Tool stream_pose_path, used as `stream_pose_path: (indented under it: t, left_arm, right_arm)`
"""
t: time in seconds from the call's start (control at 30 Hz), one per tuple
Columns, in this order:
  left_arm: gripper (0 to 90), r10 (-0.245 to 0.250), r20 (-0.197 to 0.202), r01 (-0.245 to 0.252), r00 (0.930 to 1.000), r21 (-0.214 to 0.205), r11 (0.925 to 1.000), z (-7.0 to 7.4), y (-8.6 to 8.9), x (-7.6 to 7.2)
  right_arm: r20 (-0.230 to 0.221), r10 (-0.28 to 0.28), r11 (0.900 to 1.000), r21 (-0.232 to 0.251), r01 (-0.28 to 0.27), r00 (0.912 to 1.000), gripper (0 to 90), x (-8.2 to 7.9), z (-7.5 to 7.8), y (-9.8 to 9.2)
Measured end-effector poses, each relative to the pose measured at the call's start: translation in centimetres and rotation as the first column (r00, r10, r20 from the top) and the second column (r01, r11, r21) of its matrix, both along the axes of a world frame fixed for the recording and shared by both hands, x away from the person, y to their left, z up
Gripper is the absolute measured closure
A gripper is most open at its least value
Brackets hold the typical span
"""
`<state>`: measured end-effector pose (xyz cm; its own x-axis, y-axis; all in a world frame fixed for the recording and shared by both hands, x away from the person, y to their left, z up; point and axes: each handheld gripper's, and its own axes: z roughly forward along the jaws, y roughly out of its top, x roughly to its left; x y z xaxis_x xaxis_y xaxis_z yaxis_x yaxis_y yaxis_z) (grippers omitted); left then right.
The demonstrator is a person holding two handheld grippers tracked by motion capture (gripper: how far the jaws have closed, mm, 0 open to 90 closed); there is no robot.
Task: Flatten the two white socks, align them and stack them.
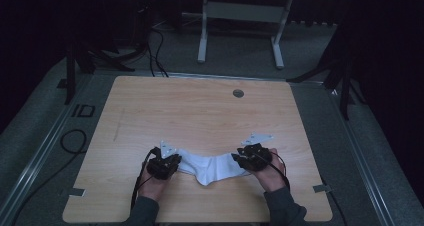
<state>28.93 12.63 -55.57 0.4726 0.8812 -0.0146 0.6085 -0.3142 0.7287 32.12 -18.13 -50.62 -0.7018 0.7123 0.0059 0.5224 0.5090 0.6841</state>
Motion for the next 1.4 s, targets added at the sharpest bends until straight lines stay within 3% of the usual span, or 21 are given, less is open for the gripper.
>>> stream_pose_path:
  t: [0.23, 0.4, 0.57, 0.63, 0.73, 1.1, 1.23, 1.4]
  left_arm:
    - [81.8, 0.002, 0.001, -0.002, 1.0, -0.001, 1.0, 0.0, -0.1, -0.1]
    - [81.8, 0.0, -0.001, 0.0, 1.0, 0.001, 1.0, 0.0, 0.0, -0.1]
    - [81.7, 0.0, -0.001, 0.0, 1.0, 0.0, 1.0, 0.0, 0.0, -0.1]
    - [81.7, 0.002, -0.004, -0.002, 1.0, -0.003, 1.0, 0.0, 0.0, -0.1]
    - [81.7, 0.001, -0.005, -0.001, 1.0, -0.003, 1.0, 0.0, 0.0, -0.1]
    - [81.7, 0.001, -0.009, -0.001, 1.0, -0.014, 0.9999, 0.0, 0.1, 0.0]
    - [81.7, 0.001, -0.009, -0.001, 1.0, -0.015, 0.9999, 0.0, 0.1, 0.0]
    - [81.7, 0.0, -0.009, 0.0, 1.0, -0.013, 0.9999, 0.0, 0.1, 0.0]
  right_arm:
    - [-0.019, -0.034, 0.9994, 0.003, 0.034, 0.9993, 64.5, 0.1, -0.6, -1.0]
    - [0.002, -0.081, 0.9957, -0.046, 0.081, 0.9967, 63.6, 0.4, -1.1, -1.2]
    - [-0.021, -0.096, 0.9939, -0.056, 0.095, 0.9951, 64.3, 1.0, -2.0, -1.4]
    - [-0.04, -0.096, 0.9941, -0.055, 0.094, 0.9946, 67.9, 1.4, -2.4, -1.3]
    - [-0.048, -0.09, 0.9941, -0.065, 0.086, 0.9948, 84.8, 1.5, -2.7, -1.1]
    - [-0.005, -0.107, 0.9936, -0.037, 0.107, 0.9942, 88.0, 0.6, -0.3, -2.9]
    - [0.01, -0.129, 0.9895, -0.064, 0.13, 0.9916, 88.0, 0.4, -0.2, -3.4]
    - [0.005, -0.137, 0.9894, -0.048, 0.137, 0.9906, 88.0, 0.4, -0.1, -4.0]
